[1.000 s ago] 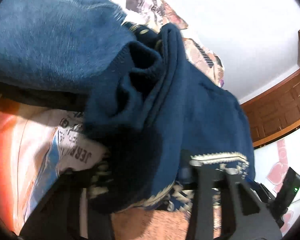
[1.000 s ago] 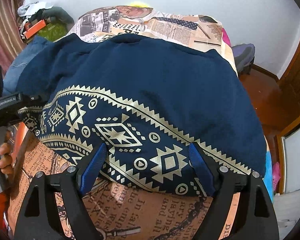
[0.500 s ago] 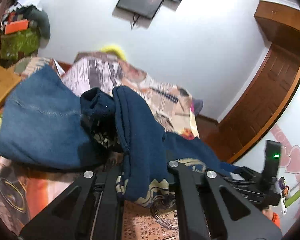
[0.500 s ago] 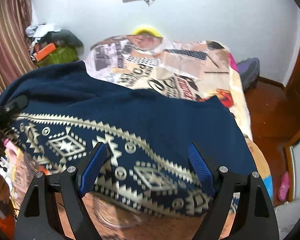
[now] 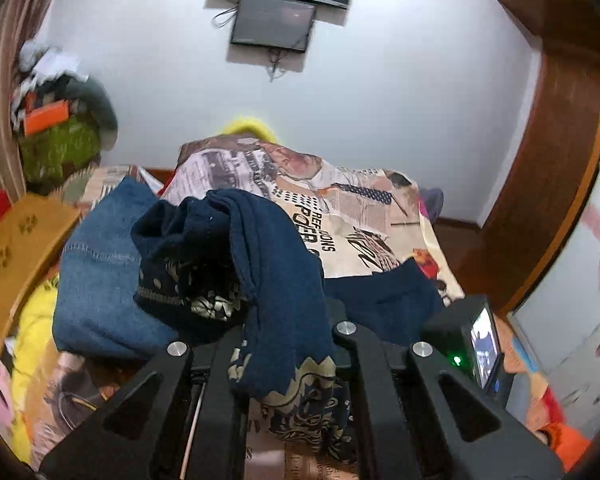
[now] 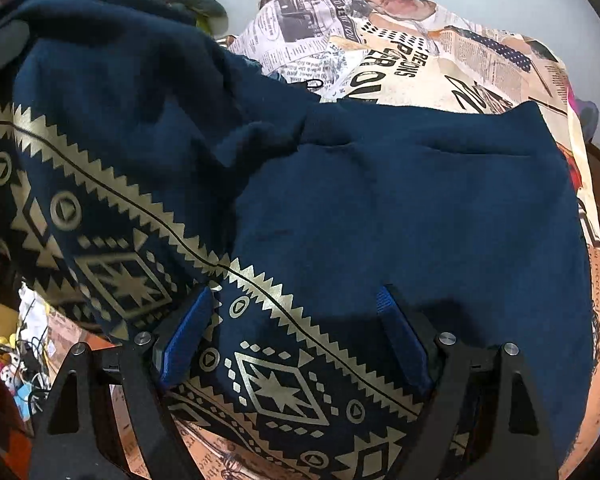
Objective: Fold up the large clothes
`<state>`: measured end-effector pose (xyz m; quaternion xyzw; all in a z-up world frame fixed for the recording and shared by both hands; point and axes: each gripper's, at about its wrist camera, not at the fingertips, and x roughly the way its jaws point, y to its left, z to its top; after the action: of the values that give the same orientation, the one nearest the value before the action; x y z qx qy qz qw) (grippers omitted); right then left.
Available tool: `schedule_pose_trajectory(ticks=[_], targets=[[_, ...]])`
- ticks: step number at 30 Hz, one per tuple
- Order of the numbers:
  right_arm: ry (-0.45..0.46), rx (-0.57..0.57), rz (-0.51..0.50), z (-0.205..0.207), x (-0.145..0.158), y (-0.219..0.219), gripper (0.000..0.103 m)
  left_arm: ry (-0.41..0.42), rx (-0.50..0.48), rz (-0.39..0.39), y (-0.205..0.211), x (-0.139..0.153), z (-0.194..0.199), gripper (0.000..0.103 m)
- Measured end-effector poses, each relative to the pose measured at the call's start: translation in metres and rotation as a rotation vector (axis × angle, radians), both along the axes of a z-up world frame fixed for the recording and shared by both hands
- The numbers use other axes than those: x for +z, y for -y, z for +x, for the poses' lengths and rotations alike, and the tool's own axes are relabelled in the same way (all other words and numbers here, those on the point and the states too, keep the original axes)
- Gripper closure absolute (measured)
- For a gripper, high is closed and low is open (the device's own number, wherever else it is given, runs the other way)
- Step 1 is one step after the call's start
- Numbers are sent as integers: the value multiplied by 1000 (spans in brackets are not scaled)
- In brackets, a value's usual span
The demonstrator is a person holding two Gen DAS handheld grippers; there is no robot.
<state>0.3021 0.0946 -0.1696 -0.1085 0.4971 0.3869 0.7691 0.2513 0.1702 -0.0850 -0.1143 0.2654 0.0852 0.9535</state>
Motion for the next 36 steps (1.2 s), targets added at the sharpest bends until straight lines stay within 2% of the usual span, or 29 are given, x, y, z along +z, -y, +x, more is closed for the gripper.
schedule_pose_trajectory(ticks=[5,7,11,14,18,20,22,24,26,28,30,31,33,36], targets=[[-37,-45,62,7,17,37,22,-6,-94,-24,29,2,16,98],[-10,-92,86,8,30,68,22,-13,-138,-16,46,4,24,98],[68,-208,81,7,51,133,22,-62,-296,-31,93,-5,44,98],[115,-291,41,11,59,170,22,-122,-382,-34,127,-24,55,98],[117,-361,-4,9,55,207,22,-260,-458,-158,147,-66,73,98],[101,-382,-8,9,51,215,22,-319,-486,-181,154,-85,76,98],[89,-395,-9,5,47,224,22,-377,-517,-149,163,-104,75,98],[82,-402,-8,2,44,226,22,-394,-534,-109,169,-110,69,97],[80,-403,-2,-1,46,228,22,-384,-538,-76,171,-108,64,88],[91,-401,7,-3,50,228,22,-388,-565,-59,175,-103,58,61],[115,-395,15,-8,59,228,22,-387,-591,-43,180,-97,51,45],[124,-392,19,-9,61,228,22,-382,-596,-15,183,-93,47,41],[143,-390,29,-12,67,228,22,-368,-582,45,187,-88,38,41],[173,-390,36,-18,78,228,22,-349,-508,144,185,-79,26,41]])
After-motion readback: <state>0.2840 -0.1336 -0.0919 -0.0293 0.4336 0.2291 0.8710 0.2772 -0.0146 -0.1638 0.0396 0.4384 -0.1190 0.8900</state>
